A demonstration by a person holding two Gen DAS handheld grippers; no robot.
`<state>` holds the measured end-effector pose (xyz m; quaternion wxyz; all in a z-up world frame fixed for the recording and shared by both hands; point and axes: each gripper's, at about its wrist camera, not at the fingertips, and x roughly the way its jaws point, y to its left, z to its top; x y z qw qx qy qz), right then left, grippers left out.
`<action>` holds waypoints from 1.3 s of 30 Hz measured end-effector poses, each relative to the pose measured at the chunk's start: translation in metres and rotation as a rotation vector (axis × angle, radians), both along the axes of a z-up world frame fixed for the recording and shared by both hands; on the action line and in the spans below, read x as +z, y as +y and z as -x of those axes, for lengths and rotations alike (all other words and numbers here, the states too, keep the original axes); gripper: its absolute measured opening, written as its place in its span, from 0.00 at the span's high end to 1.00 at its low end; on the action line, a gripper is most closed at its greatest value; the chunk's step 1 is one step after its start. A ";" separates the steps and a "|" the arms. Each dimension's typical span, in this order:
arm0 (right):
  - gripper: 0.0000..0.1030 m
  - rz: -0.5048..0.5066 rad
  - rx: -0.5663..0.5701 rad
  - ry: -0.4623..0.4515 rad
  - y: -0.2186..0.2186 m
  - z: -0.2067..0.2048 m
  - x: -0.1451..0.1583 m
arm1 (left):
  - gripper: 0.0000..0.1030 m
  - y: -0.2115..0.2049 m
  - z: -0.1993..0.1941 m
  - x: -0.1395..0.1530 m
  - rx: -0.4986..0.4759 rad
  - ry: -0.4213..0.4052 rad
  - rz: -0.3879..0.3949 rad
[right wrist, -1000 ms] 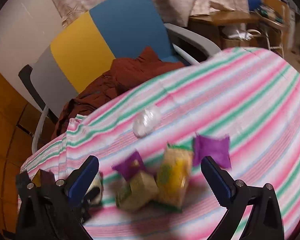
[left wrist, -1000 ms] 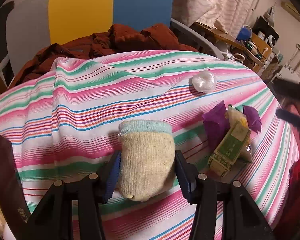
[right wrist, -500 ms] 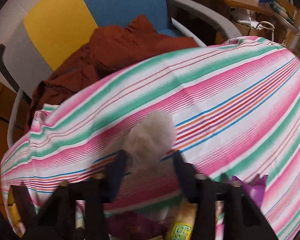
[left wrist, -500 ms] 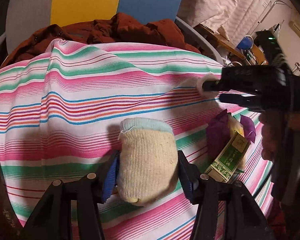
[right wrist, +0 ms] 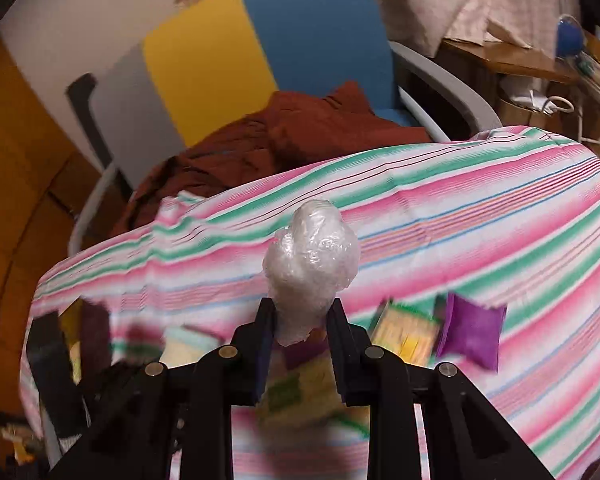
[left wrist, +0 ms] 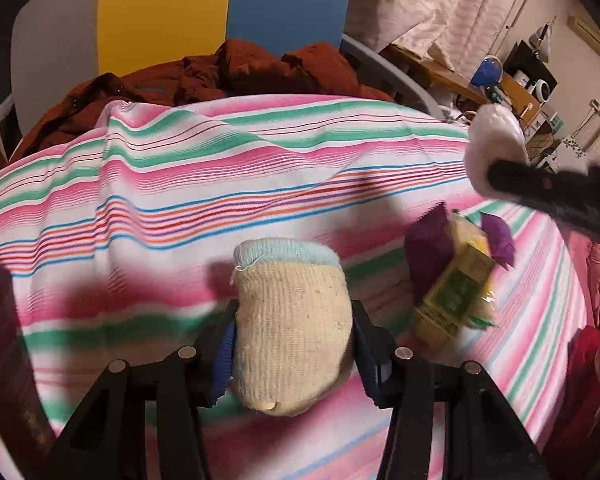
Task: Organize objects
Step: 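Grasp the beige knitted sock with left gripper while right grasps the plastic bag, then carry sock and plastic bag into the gold tray and release both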
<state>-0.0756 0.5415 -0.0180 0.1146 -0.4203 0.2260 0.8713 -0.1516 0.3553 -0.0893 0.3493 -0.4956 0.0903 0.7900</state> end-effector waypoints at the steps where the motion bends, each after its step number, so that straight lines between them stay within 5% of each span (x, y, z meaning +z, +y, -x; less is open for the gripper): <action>1: 0.74 0.000 0.010 0.009 -0.005 -0.005 0.002 | 0.49 -0.006 -0.007 0.007 -0.005 0.016 -0.011; 10: 0.74 0.026 0.134 0.066 -0.073 -0.022 0.019 | 0.49 -0.085 -0.036 0.065 0.092 0.103 -0.121; 23: 0.73 0.064 0.430 0.077 -0.230 0.029 0.027 | 0.49 -0.267 -0.023 0.086 0.511 0.189 -0.128; 25: 0.68 0.072 0.462 0.081 -0.254 0.042 0.030 | 0.48 -0.287 -0.018 0.081 0.561 0.166 -0.136; 29: 0.35 0.068 0.478 0.085 -0.283 0.052 0.035 | 0.42 -0.314 -0.026 0.079 0.572 0.149 -0.191; 34: 0.32 0.038 0.503 0.061 -0.301 0.036 0.030 | 0.40 -0.333 -0.040 0.076 0.571 0.152 -0.223; 39: 0.15 -0.029 0.492 0.057 -0.304 0.008 0.025 | 0.40 -0.346 -0.058 0.074 0.604 0.174 -0.214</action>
